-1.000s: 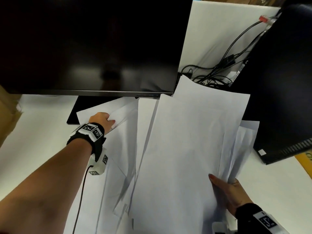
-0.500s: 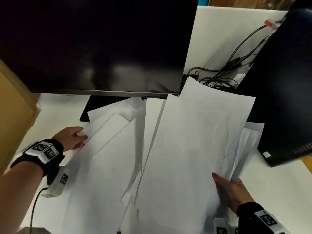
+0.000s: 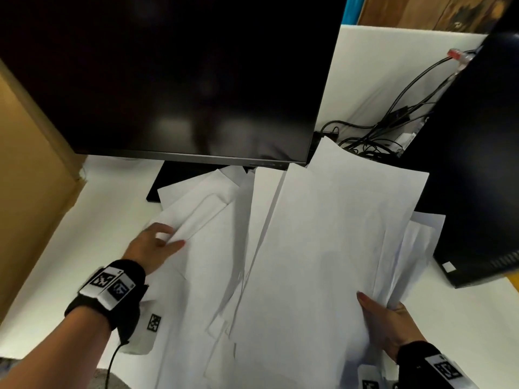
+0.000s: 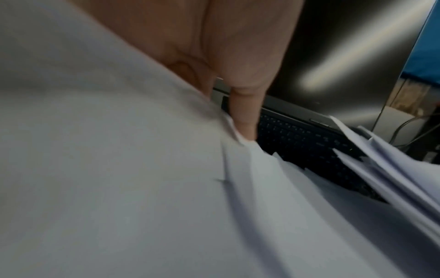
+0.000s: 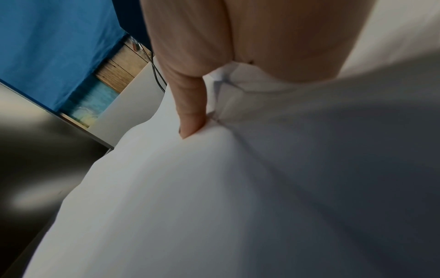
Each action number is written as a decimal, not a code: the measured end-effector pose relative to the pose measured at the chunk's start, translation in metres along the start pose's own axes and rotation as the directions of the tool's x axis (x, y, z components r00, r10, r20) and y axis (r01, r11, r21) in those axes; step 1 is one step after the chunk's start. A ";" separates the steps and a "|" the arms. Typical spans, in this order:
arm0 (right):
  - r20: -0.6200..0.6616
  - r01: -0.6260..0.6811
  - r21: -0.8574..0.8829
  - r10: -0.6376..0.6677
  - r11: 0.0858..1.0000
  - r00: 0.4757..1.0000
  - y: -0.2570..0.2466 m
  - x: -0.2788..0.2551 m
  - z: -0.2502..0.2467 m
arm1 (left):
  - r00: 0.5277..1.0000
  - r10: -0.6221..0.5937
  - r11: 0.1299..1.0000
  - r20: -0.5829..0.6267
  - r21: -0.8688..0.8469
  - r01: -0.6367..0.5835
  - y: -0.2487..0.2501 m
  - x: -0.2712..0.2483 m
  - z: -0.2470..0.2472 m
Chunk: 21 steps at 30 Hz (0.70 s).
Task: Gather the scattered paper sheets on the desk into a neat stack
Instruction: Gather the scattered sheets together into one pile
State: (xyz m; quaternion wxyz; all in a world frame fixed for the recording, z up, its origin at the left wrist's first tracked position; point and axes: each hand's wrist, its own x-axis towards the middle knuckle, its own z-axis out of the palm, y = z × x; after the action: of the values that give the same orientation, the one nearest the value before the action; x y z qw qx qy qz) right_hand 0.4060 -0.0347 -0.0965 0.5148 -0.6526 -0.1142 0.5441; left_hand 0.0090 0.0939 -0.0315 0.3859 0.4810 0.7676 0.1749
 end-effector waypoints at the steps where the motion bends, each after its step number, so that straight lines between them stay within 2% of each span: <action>1: 0.002 0.001 0.000 -0.001 1.000 1.000 0.000 0.000 0.000 | 0.996 0.004 1.000 0.090 -0.005 -0.003 0.008 -0.002 0.006; 2: 0.006 0.001 -0.002 -0.001 1.000 1.000 -0.001 -0.001 0.001 | 0.987 0.004 1.000 0.160 0.008 -0.005 0.017 -0.004 0.013; 4: 0.016 0.003 -0.002 -0.003 1.000 1.000 -0.003 -0.004 0.002 | 0.974 0.006 0.993 0.225 0.117 -0.033 0.030 -0.005 0.030; 7: 0.016 0.017 -0.013 -0.016 1.000 1.000 -0.005 -0.005 0.003 | 0.967 -0.002 0.943 0.254 0.322 -0.083 0.041 -0.002 0.050; 9: 0.010 0.020 -0.035 -0.020 0.999 1.000 -0.004 -0.004 0.002 | 0.968 -0.012 0.928 0.252 0.364 -0.084 0.048 -0.001 0.055; 13: -0.008 0.010 -0.061 -0.011 0.998 1.000 -0.003 -0.002 0.000 | 0.957 -0.030 0.968 0.289 0.249 -0.045 0.060 0.003 0.056; 17: 0.009 -0.001 -0.058 0.002 0.998 1.000 -0.004 -0.003 0.000 | 0.924 -0.037 0.984 0.381 0.178 -0.034 0.050 0.003 0.061; 19: 0.010 0.003 -0.062 -0.002 0.998 1.000 -0.005 -0.003 0.000 | 0.949 -0.032 0.991 0.312 0.132 -0.010 0.040 0.003 0.059; 21: 0.013 0.010 -0.056 -0.009 0.998 1.000 -0.006 -0.003 0.001 | 0.979 -0.060 0.998 0.193 0.040 0.053 0.025 0.003 0.051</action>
State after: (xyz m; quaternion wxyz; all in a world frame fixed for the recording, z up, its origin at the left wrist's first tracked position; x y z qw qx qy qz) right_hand 0.4063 -0.0342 -0.0900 0.4981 -0.6627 -0.1360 0.5424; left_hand 0.0626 0.1037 -0.0497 0.4555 0.4805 0.7424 0.1027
